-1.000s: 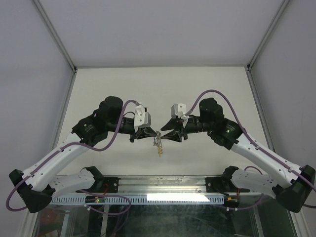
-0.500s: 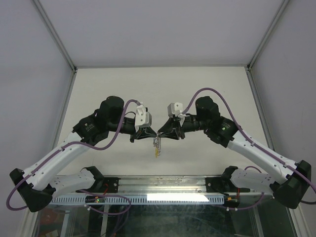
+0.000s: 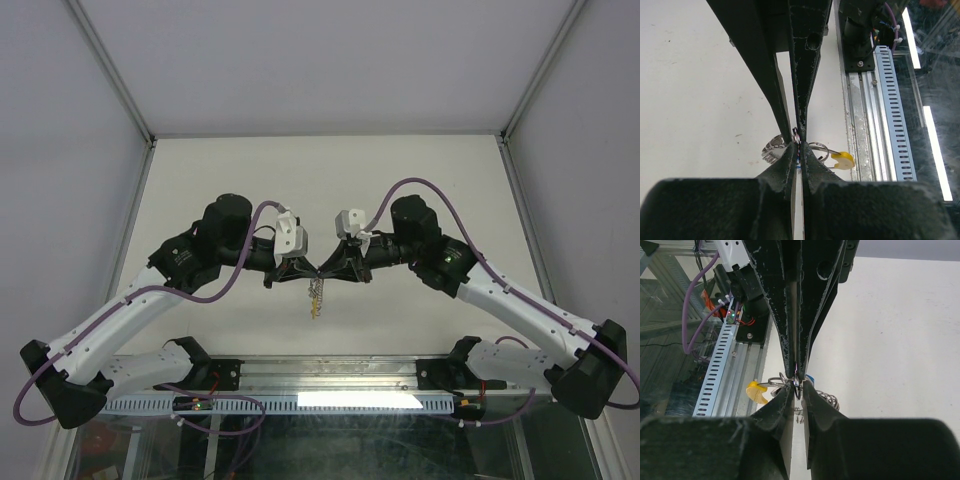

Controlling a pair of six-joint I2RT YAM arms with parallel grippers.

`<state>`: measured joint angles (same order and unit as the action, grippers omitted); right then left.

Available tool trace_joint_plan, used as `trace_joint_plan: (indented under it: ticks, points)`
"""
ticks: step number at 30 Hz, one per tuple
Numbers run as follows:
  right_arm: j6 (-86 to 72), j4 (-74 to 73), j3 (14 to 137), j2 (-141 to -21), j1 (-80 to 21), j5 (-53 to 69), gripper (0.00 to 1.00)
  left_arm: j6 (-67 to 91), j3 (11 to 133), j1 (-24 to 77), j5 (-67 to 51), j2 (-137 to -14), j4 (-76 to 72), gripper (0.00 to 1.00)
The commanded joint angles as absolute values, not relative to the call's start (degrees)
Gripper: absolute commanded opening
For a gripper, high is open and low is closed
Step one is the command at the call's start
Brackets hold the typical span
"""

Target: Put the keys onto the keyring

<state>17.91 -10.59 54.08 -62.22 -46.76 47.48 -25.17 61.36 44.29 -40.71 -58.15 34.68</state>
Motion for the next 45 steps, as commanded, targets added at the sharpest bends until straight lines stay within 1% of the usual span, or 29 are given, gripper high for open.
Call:
trace_joint_plan:
  ticks: [1, 5, 8, 9, 12, 13, 15, 17, 23, 29, 30, 32, 33, 36, 39, 41, 42, 45]
  points:
    - [18.5, -8.8, 57.0, -62.4, -47.1, 48.1, 0.12, -26.4, 64.3, 44.9, -42.2, -57.9, 32.2, 0.0]
    - [19.0, -9.6, 57.4, -62.9, -47.3, 48.4, 0.0, -26.3, 64.3, 45.0, -42.1, -57.8, 32.2, 0.0]
    - [19.3, -9.6, 57.2, -62.4, -47.3, 47.9, 0.0, -26.2, 64.4, 44.9, -41.5, -57.5, 32.1, 0.0]
    - [19.3, -9.3, 57.0, -62.0, -47.3, 47.4, 0.0, -26.1, 64.3, 45.0, -41.3, -57.3, 32.2, 0.04]
    - [19.6, -9.0, 56.5, -60.8, -47.3, 46.0, 0.0, -25.5, 63.6, 45.0, -40.5, -56.2, 31.3, 0.23]
    - [19.7, -9.0, 56.6, -60.5, -47.2, 45.5, 0.0, -25.5, 63.2, 44.9, -40.3, -55.7, 30.9, 0.27]
    - [19.8, -9.5, 56.5, -59.9, -47.3, 45.0, 0.0, -25.2, 62.8, 45.0, -39.9, -55.0, 30.4, 0.32]
    - [20.1, -9.9, 56.4, -59.3, -47.3, 44.4, 0.0, -25.1, 62.5, 44.9, -39.7, -54.5, 30.3, 0.32]
    - [20.2, -10.0, 56.0, -58.0, -47.3, 43.7, 0.0, -25.0, 61.9, 45.0, -39.9, -54.2, 30.3, 0.3]
    - [20.0, -9.8, 56.2, -57.6, -47.3, 44.1, 0.0, -25.2, 61.6, 45.0, -40.0, -55.3, 30.1, 0.3]
    - [20.0, -9.8, 56.3, -57.6, -47.2, 44.3, 0.0, -25.3, 61.6, 44.9, -40.0, -55.6, 30.0, 0.28]
    - [20.0, -9.9, 56.3, -57.6, -47.3, 44.4, 0.0, -25.4, 61.9, 45.0, -40.1, -55.9, 30.0, 0.19]
    - [20.0, -9.8, 56.3, -57.6, -47.3, 44.5, 0.0, -25.5, 62.0, 44.9, -40.2, -56.1, 30.0, 0.17]
    - [20.0, -9.4, 56.1, -57.6, -47.3, 44.8, 0.0, -25.4, 62.2, 45.0, -40.3, -56.5, 29.7, 0.17]
    - [20.0, -9.2, 56.1, -57.6, -47.3, 44.9, 0.0, -25.4, 62.2, 44.9, -40.7, -56.9, 29.5, 0.2]
    - [20.0, -9.1, 56.1, -57.5, -47.3, 45.0, 0.0, -25.3, 62.1, 45.0, -40.8, -57.1, 29.4, 0.2]
    - [20.0, -9.0, 56.1, -57.5, -47.3, 45.0, 0.0, -25.3, 62.0, 45.0, -40.9, -57.1, 29.5, 0.18]
    - [19.8, -8.6, 56.0, -57.4, -47.2, 45.1, 0.0, -25.3, 61.8, 44.9, -40.9, -57.1, 29.4, 0.07]
